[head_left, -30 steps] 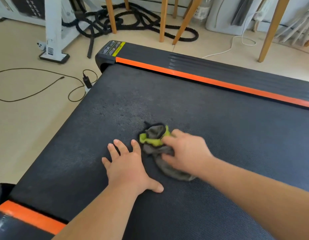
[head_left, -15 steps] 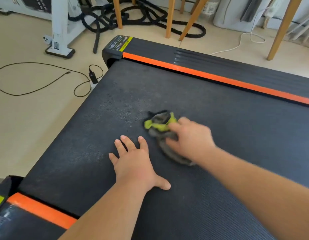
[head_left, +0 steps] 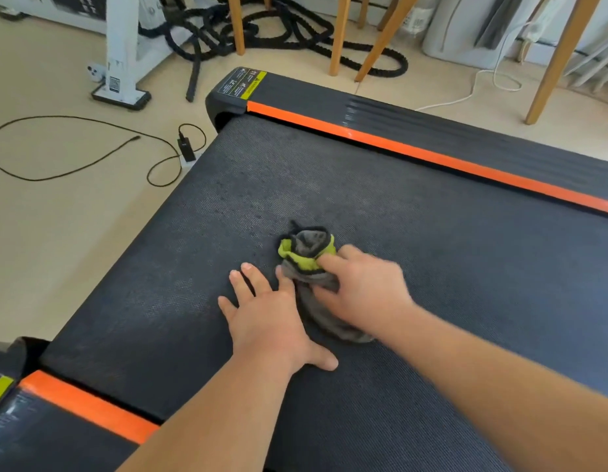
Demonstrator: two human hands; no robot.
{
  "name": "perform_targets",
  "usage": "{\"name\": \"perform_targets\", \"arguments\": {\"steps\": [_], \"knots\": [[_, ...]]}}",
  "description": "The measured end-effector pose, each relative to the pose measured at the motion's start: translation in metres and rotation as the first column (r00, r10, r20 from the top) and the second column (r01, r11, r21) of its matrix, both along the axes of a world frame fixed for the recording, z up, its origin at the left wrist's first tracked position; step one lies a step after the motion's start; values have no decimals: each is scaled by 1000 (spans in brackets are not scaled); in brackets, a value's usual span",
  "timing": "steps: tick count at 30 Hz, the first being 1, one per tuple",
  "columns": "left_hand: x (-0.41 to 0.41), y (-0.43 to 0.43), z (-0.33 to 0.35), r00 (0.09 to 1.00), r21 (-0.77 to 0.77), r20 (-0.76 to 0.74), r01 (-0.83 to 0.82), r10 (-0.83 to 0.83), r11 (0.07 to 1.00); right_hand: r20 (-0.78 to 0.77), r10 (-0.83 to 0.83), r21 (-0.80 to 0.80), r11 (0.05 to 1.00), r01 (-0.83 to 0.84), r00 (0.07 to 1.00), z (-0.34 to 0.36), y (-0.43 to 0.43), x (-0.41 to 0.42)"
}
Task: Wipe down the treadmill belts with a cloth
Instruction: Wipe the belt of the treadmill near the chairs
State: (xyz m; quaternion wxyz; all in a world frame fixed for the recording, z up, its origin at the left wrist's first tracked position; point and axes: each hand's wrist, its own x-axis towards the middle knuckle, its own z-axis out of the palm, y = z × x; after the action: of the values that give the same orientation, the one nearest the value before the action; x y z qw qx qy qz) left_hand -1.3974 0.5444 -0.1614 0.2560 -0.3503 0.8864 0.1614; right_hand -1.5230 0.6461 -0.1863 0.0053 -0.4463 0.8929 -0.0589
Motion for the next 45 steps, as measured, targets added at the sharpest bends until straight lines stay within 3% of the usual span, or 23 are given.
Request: {"name": "perform_targets", "arguments": {"steps": [2,4,8,10,13,15,16,17,19,21,23,25,27,29,30,31,33,35,37,39,42,44,45], "knots": [[-1,0,0,1000,-1,17,1,-1,1000,-33,-132,78,988,134,991,5,11,-57],[-3,1,0,1000,6,28,-9,9,1000,-13,-400,87,913,400,916,13,27,-104],[-7,1,1,999,7,43,-17,16,1000,102,-656,-16,750,661,748,6,28,-84],[-7,1,2,999,0,32,-20,20,1000,63,-563,-88,819,567,824,-1,10,-29],[-4,1,1,1000,11,-9,-28,28,1000,11,-118,-150,982,118,993,-11,-2,38],[-1,1,1,1000,16,-16,-23,24,1000,19,92,-133,987,-89,996,-8,8,23],[0,0,1,1000,13,-11,-19,20,1000,10,100,-72,993,-99,995,-4,12,4],[0,0,0,1000,8,-3,-15,15,1000,-23,50,-2,999,-50,998,-1,16,-22],[-2,0,0,1000,10,15,-11,11,1000,-45,-223,66,972,226,974,5,28,-73],[-4,1,1,999,5,34,-13,13,1000,73,-532,-51,843,536,844,9,40,-96],[-5,0,1,999,-4,39,-10,10,1000,100,-642,-86,756,649,760,5,34,-78],[-4,1,1,1000,-1,23,-15,15,1000,5,-536,-128,837,532,844,0,22,-36],[-2,2,1,1000,-6,0,-14,14,1000,-31,-185,-199,964,175,982,-6,23,7],[0,1,0,1000,-5,-9,-11,11,1000,-16,182,-171,968,-182,983,-9,38,9],[0,1,0,1000,-3,-8,-8,8,1000,-15,246,-136,960,-245,969,-5,43,-7],[0,1,1,1000,0,-4,-3,3,1000,-50,216,-83,972,-220,975,-3,46,-27],[-1,0,1,1000,9,9,1,-1,1000,-143,-100,16,995,103,985,2,47,-66],[-3,-1,2,1000,11,19,0,0,1000,-93,-497,-41,868,495,863,2,48,-85],[-4,-1,2,1000,5,23,0,0,1000,7,-668,-111,739,665,744,4,35,-69],[-2,1,1,1000,1,18,-6,6,1000,-29,-577,-103,814,572,816,4,12,-30],[0,1,-1,999,8,-24,-23,23,1000,-10,-95,-144,985,93,995,-9,-4,35],[2,0,-2,998,13,-50,-23,24,1000,-34,123,-147,981,-126,992,-10,6,25],[3,0,-2,999,11,-49,-19,20,1000,-75,98,-113,988,-106,992,-9,13,6]]}}
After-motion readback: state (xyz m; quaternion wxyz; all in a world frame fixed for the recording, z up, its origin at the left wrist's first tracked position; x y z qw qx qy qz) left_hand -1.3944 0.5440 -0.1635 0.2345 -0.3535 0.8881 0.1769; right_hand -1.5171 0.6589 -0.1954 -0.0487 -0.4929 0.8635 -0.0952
